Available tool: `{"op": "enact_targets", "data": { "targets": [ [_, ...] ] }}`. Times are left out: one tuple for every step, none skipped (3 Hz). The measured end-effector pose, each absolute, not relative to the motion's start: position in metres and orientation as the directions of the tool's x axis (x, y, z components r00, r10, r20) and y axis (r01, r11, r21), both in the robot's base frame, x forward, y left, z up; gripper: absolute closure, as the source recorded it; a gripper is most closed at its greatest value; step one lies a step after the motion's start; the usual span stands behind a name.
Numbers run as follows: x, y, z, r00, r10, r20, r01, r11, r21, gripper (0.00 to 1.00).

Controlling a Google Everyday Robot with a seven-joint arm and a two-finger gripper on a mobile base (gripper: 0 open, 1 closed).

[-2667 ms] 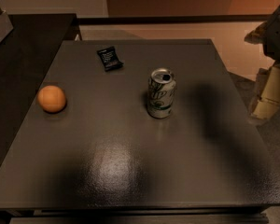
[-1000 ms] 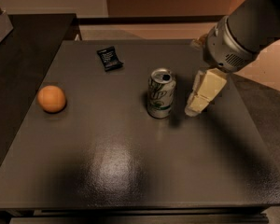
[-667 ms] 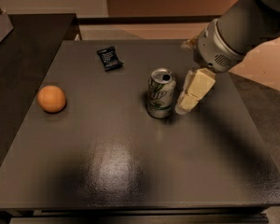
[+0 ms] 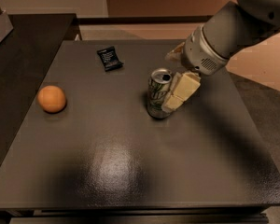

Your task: Pick 7up can

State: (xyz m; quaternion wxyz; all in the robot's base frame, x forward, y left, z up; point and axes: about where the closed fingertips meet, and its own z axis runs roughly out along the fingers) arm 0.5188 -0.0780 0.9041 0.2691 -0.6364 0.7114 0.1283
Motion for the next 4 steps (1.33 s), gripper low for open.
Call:
{"op": "enact_targets", "data": {
  "targets": [
    [0.520,-0.072,0.901,-0.035,-0.825,-0.564,-0.979,0.142,-0.147,0.41],
    [0.519,-0.069,0.905,-0.027,-0.815,-0.578,-0.981,0.134,-0.143,0.64],
    [0.518,-0.070,0.923,-0.019,-0.798,-0.602,-0.978,0.138,-0.153,0.87],
    [0.517,-0.074,0.950,-0.008,-0.789,-0.615,-0.974,0.145,-0.174,1.00]
  ]
}}
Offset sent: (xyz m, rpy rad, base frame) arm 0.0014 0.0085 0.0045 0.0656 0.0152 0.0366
